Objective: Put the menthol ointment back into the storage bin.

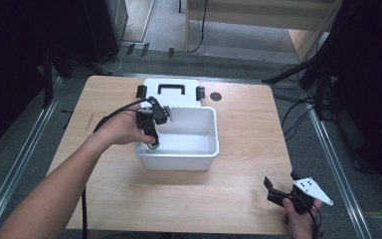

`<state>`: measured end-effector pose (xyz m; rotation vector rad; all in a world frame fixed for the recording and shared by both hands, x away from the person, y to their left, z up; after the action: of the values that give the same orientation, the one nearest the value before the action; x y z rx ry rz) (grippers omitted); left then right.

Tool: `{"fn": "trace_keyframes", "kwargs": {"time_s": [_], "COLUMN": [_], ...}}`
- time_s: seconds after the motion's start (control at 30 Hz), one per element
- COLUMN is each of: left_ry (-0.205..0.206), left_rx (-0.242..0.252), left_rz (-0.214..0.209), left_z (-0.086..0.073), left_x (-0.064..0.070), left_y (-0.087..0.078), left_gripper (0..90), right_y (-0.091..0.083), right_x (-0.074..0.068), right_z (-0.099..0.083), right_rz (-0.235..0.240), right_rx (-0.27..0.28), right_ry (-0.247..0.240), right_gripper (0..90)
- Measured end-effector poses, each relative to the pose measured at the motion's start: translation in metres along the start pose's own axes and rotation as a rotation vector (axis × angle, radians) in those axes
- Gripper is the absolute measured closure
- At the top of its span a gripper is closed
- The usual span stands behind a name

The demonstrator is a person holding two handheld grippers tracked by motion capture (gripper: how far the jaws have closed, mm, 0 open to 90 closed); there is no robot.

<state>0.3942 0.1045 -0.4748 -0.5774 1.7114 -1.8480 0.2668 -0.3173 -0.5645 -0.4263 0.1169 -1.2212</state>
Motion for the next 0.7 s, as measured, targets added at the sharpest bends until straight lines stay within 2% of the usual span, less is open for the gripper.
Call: {"fn": "trace_keyframes", "kwargs": {"time_s": [0.2,0.37,0.47,0.7], "left_ry": [0.004,0.011,0.025,0.085], "left_rx": [-0.012,-0.029,-0.034,-0.053], "left_rz": [0.016,0.045,0.043,0.079], "left_z": [0.0,0.0,0.0,-0.001], "left_x": [0.001,0.002,0.005,0.008], "left_y": [0.004,0.007,0.008,0.012], "left_gripper": [51.3,51.1,51.0,51.0], "right_y": [0.0,0.0,0.0,0.0], "right_x": [0.0,0.0,0.0,0.0], "right_z": [0.0,0.0,0.0,0.0], "right_rz": [0.001,0.0,0.0,-0.001], "right_rx": [0.001,0.0,0.001,0.001], "right_ry": [0.0,0.0,0.0,0.001], "right_gripper": [0.4,0.4,0.4,0.4]}}
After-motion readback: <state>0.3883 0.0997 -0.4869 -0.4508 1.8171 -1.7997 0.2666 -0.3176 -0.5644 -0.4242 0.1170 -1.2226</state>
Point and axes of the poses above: each handheld gripper's, and its own axes: y roughly forward along the jaws, z roughly out of its top, x roughly to its right, the point moved 5 cm from there along y, roughly forward along the jaws, and after that the axes turned 12 degrees about -y, right-handed, at the moved point
